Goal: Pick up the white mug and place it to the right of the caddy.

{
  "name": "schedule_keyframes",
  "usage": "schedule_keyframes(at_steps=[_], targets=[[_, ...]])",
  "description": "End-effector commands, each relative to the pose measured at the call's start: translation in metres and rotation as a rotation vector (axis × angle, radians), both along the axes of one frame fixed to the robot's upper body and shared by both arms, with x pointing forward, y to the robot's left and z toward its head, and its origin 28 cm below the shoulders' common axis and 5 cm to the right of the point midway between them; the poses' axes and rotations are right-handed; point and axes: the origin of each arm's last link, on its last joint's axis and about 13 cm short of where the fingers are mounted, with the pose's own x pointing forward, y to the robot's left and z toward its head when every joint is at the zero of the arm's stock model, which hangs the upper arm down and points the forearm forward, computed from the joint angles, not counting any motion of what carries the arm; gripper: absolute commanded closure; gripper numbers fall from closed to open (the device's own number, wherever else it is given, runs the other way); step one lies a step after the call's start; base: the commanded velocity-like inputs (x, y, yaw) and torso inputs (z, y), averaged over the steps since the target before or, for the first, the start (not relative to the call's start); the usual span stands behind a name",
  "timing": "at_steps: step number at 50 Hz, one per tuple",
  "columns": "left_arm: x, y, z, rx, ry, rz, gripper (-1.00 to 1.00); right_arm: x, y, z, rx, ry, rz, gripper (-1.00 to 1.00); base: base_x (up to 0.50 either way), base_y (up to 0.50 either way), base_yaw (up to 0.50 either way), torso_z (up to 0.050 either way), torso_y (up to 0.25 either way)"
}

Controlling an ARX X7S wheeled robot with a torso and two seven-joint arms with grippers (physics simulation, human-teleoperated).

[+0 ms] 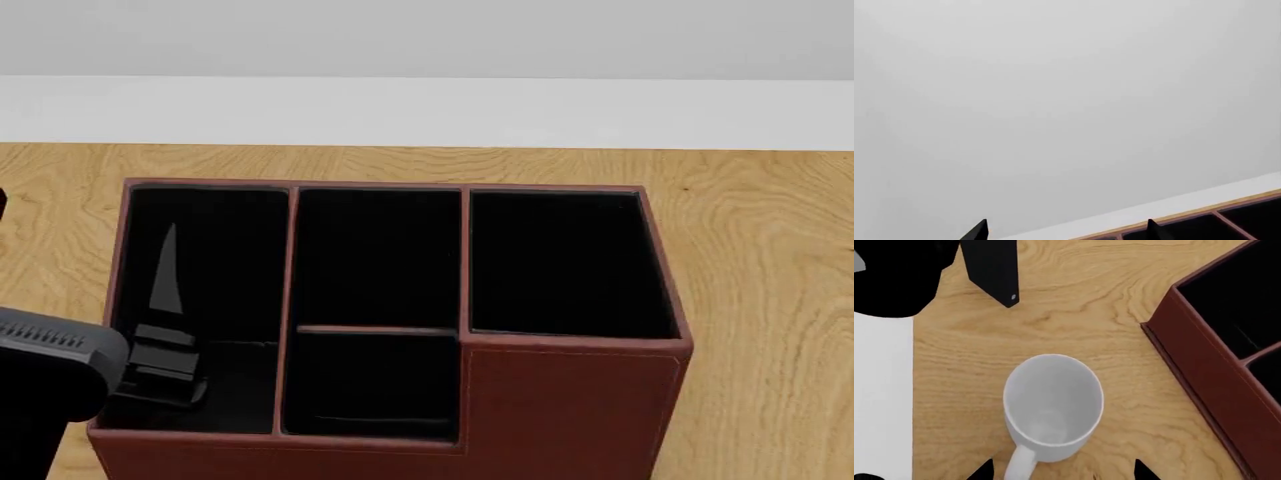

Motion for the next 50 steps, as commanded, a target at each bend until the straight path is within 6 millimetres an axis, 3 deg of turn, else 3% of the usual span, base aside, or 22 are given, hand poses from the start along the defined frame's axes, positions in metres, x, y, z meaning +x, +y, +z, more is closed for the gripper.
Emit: schedule_keyframes(at_steps=[1, 50], targets=[[0.0, 0.0, 0.0, -0.002, -0.002, -0.003, -1.0, 0.006, 0.002, -0.01, -0.013, 0.038, -0.001, -1.0, 0.0, 0.0, 0.0, 0.0, 0.0], [0.001, -0.002, 0.004, 0.001, -0.014, -0.013, -1.0, 0.019, 0.014, -0.047, -0.06, 0.194, 0.02, -1.0, 0.0, 0.0, 0.0, 0.0, 0.0]])
